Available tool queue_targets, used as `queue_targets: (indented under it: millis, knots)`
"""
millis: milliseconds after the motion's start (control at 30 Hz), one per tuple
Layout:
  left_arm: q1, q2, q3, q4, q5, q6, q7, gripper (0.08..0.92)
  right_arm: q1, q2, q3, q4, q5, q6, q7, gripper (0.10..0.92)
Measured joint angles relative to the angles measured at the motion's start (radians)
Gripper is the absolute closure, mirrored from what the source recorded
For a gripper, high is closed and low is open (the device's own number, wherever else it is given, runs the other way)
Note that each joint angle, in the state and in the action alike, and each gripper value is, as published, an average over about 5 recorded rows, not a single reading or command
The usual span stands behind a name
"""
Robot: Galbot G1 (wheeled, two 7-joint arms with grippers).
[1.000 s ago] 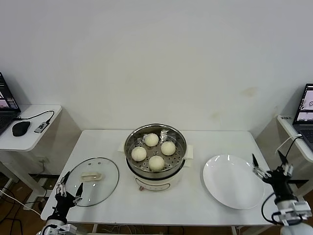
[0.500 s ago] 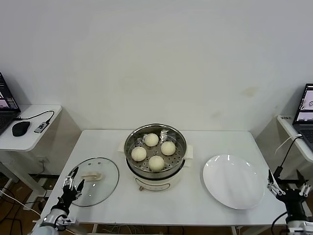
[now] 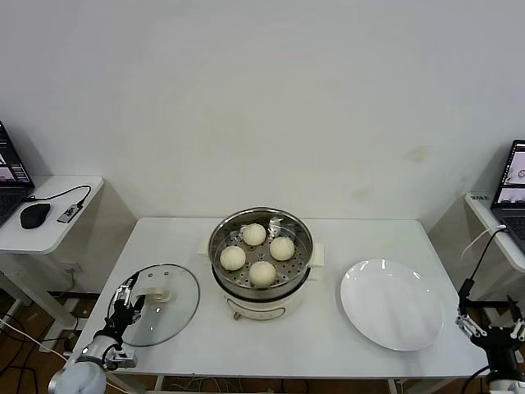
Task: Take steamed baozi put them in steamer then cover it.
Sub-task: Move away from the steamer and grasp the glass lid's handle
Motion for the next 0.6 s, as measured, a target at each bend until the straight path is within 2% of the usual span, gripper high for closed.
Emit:
queue_targets:
  millis: [400, 500, 600]
  knots:
    - [-0.073, -0.012, 0.039, 0.059, 0.015, -0.002, 0.000, 0.181, -0.003, 0.016, -0.006, -0.009, -0.025, 0.005, -0.002, 0.203]
    - [-0.088, -0.015, 0.046, 0.075, 0.016, -0.003, -0.002, 0.224, -0.005, 0.017, -0.006, -0.012, -0.030, 0.006, -0.003, 0.203]
    - [-0.097, -0.017, 0.050, 0.090, 0.015, -0.004, -0.003, 0.304, -0.007, 0.019, -0.008, -0.015, -0.035, 0.008, -0.003, 0.203]
